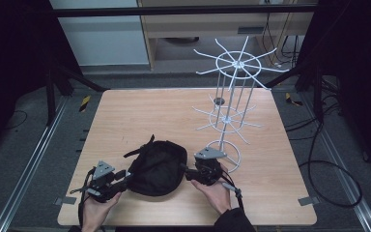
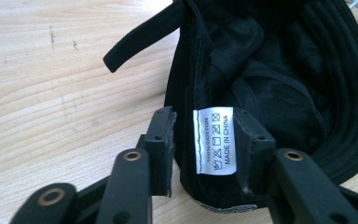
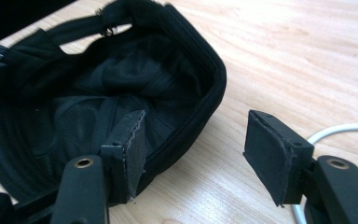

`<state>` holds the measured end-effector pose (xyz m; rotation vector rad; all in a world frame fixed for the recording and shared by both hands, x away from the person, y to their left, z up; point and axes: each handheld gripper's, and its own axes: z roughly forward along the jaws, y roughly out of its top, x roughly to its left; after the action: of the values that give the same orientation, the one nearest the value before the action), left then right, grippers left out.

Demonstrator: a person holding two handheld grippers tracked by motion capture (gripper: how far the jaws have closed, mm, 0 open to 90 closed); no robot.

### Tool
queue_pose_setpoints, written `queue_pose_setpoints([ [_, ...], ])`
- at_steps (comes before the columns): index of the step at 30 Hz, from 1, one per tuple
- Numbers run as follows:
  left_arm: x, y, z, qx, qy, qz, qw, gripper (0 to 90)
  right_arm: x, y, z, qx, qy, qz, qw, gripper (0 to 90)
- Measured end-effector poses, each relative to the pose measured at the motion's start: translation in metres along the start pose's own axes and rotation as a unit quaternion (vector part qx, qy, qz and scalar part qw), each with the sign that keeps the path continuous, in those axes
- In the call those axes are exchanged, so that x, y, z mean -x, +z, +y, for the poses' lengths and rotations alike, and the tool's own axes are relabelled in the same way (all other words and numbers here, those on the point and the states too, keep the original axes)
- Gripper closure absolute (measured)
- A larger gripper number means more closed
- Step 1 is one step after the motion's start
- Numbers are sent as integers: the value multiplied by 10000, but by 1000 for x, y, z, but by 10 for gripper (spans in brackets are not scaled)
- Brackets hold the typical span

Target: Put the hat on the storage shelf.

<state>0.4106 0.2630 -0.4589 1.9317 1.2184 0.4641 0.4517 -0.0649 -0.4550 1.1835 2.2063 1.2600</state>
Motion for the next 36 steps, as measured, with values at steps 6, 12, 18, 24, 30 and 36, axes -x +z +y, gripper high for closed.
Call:
queue_pose_setpoints([
  [6,-3,3,-2,-180,-39,-42,9998,752,-1,14,-5,-165,34,12,9999,388],
  [12,-2,4,-2,-238,-6,-30,9997,789,-4,25,-12,-345,209,217,9989,447],
  [18,-2,6,-2,-267,5,-22,9996,796,-8,29,-13,-417,175,342,9984,633],
  [24,2,6,-2,-244,32,-60,9997,802,-10,24,-10,-277,273,438,9983,813],
  [30,10,13,1,-260,140,-38,9996,803,-12,7,1,168,40,369,9992,834],
  [36,13,25,6,-278,112,-32,9995,804,-19,-14,14,619,-479,381,9962,837],
])
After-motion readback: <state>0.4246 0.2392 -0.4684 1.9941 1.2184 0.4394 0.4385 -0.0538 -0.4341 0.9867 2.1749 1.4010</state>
